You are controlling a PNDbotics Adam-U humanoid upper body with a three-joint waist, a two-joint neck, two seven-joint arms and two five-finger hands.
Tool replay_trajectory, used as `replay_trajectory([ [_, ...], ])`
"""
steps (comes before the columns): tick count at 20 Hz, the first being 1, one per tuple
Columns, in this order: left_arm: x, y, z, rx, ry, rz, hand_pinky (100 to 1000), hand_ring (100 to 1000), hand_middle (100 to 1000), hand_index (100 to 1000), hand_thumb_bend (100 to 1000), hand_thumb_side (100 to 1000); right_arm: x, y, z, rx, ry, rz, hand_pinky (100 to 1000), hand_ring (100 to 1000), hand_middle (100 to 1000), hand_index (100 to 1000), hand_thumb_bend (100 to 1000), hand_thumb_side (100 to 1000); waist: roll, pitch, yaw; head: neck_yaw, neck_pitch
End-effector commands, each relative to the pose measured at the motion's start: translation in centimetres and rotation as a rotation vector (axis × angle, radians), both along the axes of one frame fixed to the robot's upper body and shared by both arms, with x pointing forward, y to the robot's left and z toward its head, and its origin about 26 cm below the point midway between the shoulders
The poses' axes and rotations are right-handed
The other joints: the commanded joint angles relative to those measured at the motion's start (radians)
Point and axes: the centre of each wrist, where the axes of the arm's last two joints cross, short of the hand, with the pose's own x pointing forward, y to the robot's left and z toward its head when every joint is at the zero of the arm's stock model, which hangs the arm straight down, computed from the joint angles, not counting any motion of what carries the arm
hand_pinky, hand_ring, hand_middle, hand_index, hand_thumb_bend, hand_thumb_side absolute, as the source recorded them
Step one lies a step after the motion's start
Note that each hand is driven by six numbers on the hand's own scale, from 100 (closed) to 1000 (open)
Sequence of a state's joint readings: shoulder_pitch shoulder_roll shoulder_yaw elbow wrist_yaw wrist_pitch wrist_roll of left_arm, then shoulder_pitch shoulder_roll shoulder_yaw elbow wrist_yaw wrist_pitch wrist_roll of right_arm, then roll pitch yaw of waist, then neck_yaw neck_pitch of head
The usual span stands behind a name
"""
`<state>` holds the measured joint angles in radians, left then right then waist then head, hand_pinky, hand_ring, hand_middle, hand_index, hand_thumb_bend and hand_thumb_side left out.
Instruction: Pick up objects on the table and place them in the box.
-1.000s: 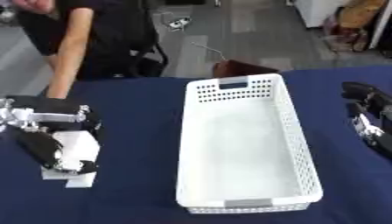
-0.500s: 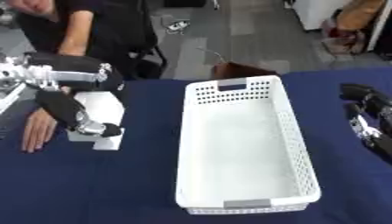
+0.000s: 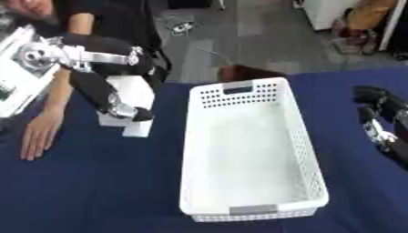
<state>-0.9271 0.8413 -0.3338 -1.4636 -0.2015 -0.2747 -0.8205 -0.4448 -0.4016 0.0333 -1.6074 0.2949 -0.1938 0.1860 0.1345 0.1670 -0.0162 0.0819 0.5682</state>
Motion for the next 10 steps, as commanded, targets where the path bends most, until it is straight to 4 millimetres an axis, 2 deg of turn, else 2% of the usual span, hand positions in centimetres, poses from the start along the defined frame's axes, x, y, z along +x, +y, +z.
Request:
replay_trajectory([
  [1,0.2,-0.3,1.2,0.019,-0.027,-0.013,100,100,155,334,169,257,0.1,0.2,0.9,-0.016,-0.025,0.014,801,850,895,891,100,749,-0.004,-0.020,-0.008,0.018,-0.004],
  [10,1.8,-1.6,0.3,0.000,-0.016,-0.022,100,100,144,331,157,254,0.3,1.0,1.6,-0.012,-0.043,0.042,801,850,894,891,100,745,-0.015,-0.006,-0.053,0.027,-0.024],
])
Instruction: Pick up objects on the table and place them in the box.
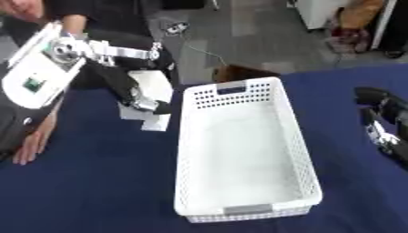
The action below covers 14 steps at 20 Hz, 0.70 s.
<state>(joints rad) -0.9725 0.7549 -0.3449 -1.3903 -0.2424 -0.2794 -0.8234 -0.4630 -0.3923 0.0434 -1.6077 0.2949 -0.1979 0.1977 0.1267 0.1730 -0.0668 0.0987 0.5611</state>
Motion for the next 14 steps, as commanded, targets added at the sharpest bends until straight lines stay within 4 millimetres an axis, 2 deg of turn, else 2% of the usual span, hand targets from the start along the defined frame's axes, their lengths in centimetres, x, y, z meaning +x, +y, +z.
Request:
replay_trajectory([
  [1,0.2,0.1,0.9,0.016,-0.030,-0.007,100,100,144,331,156,254,0.1,0.4,1.3,-0.007,-0.037,0.017,801,850,894,891,100,745,-0.009,-0.010,-0.006,0.011,-0.020],
  [14,1.9,-1.5,-1.5,0.001,-0.044,0.004,100,100,138,331,148,254,0.4,1.6,2.4,0.007,-0.071,0.054,800,850,894,890,100,744,-0.026,0.026,-0.059,0.035,-0.060],
])
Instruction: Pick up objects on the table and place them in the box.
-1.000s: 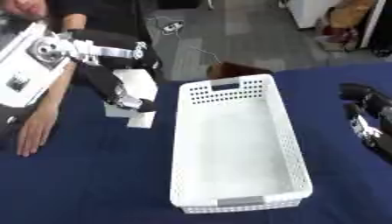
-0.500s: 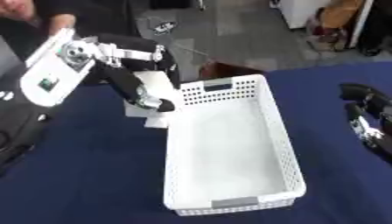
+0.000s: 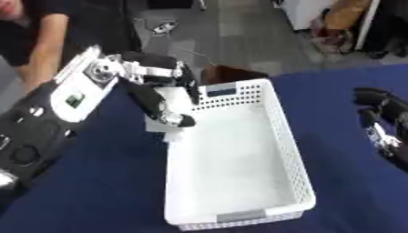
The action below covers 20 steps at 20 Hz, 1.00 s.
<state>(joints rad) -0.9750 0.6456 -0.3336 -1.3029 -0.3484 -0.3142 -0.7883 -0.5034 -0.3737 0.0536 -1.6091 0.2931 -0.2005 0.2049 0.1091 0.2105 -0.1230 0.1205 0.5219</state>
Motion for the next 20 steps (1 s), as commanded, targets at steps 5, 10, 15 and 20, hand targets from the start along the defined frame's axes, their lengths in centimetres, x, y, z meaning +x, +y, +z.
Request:
replay_trajectory([
  [5,0.6,-0.7,0.0,0.011,-0.068,0.004,100,100,135,330,142,252,0.0,0.7,1.7,0.009,-0.051,0.030,800,850,894,890,100,745,-0.018,0.002,-0.017,0.027,-0.040],
  [10,1.3,-1.9,-0.9,0.007,-0.090,0.005,100,100,135,331,142,250,0.1,1.2,2.0,0.016,-0.059,0.044,800,850,894,890,100,746,-0.027,0.013,-0.028,0.043,-0.061],
  [15,1.6,-2.3,-1.9,0.003,-0.107,0.013,100,100,129,329,118,253,0.2,1.4,2.3,0.022,-0.068,0.052,800,850,894,890,100,746,-0.035,0.026,-0.046,0.051,-0.082],
  [20,1.8,-2.9,-2.3,-0.007,-0.142,0.015,100,100,151,351,164,271,0.2,1.7,2.5,0.027,-0.074,0.060,800,850,894,890,100,746,-0.041,0.033,-0.059,0.060,-0.094],
])
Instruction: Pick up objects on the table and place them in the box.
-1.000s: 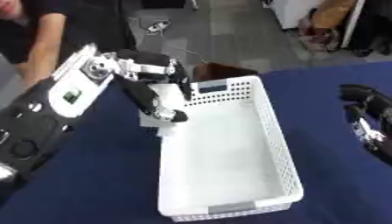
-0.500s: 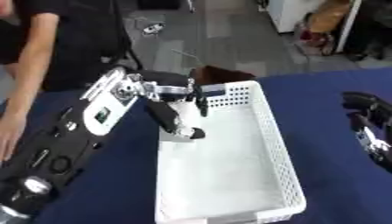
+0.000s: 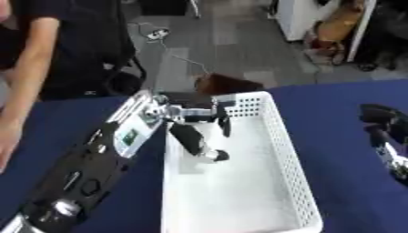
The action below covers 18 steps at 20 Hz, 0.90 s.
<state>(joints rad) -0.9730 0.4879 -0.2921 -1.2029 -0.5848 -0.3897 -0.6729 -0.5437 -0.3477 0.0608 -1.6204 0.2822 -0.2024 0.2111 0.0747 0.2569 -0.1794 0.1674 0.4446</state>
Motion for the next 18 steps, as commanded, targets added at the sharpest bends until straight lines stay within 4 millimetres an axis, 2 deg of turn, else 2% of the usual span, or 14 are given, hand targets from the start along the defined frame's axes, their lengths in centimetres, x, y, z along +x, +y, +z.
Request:
replay_trajectory([
  [1,-0.1,0.0,1.2,-0.004,-0.059,0.003,100,100,229,425,306,354,-0.1,0.3,1.2,0.003,-0.037,0.015,800,850,894,890,100,746,-0.007,-0.013,-0.004,0.015,-0.019],
  [2,-0.1,-0.1,1.2,0.000,-0.069,-0.001,100,100,244,438,328,370,-0.1,0.3,1.2,0.004,-0.037,0.016,800,850,894,890,100,746,-0.007,-0.012,-0.006,0.015,-0.020],
  [3,-0.1,-0.2,1.1,0.003,-0.076,-0.006,128,220,430,583,451,461,-0.1,0.3,1.2,0.004,-0.037,0.016,800,850,894,890,100,746,-0.007,-0.012,-0.007,0.017,-0.020],
  [4,-0.1,-0.3,1.1,0.008,-0.083,-0.011,128,220,430,583,451,461,-0.1,0.3,1.2,0.004,-0.037,0.016,800,850,894,890,100,746,-0.007,-0.012,-0.007,0.018,-0.020],
  [5,0.0,-0.4,1.0,0.010,-0.088,-0.015,275,366,502,647,529,520,-0.1,0.3,1.3,0.004,-0.038,0.017,800,850,894,890,100,746,-0.007,-0.012,-0.009,0.020,-0.020],
  [7,0.1,-0.6,0.8,0.018,-0.094,-0.021,322,442,593,705,596,562,-0.1,0.4,1.3,0.005,-0.040,0.021,800,850,894,890,100,746,-0.007,-0.011,-0.011,0.023,-0.022],
  [9,0.2,-0.7,0.4,0.033,-0.098,-0.025,465,575,702,759,640,595,-0.1,0.5,1.3,0.006,-0.040,0.023,799,850,894,890,100,747,-0.007,-0.011,-0.013,0.026,-0.023],
  [10,0.2,-0.7,0.1,0.039,-0.100,-0.027,486,601,723,771,648,602,-0.1,0.5,1.3,0.006,-0.040,0.023,799,850,894,890,100,746,-0.007,-0.011,-0.014,0.026,-0.024],
  [11,0.3,-0.7,-0.1,0.046,-0.100,-0.028,574,695,776,799,679,625,-0.1,0.5,1.4,0.006,-0.040,0.024,800,850,894,890,100,746,-0.008,-0.011,-0.014,0.027,-0.025],
  [12,0.3,-0.7,-0.3,0.052,-0.101,-0.029,583,701,779,801,682,629,0.0,0.5,1.4,0.006,-0.041,0.024,800,850,894,890,100,746,-0.008,-0.011,-0.015,0.027,-0.025],
  [13,0.4,-0.6,-0.5,0.055,-0.102,-0.030,640,754,809,818,720,660,0.0,0.5,1.4,0.006,-0.041,0.024,799,850,894,890,100,746,-0.008,-0.011,-0.015,0.027,-0.025],
  [15,0.4,-0.6,-0.8,0.061,-0.102,-0.032,675,776,826,825,729,672,0.0,0.5,1.4,0.006,-0.041,0.023,799,850,894,890,100,746,-0.009,-0.011,-0.014,0.027,-0.024],
  [18,0.5,-0.5,-1.0,0.063,-0.105,-0.036,685,782,835,830,727,673,0.0,0.5,1.3,0.006,-0.040,0.023,799,850,894,890,100,747,-0.010,-0.011,-0.012,0.027,-0.023],
])
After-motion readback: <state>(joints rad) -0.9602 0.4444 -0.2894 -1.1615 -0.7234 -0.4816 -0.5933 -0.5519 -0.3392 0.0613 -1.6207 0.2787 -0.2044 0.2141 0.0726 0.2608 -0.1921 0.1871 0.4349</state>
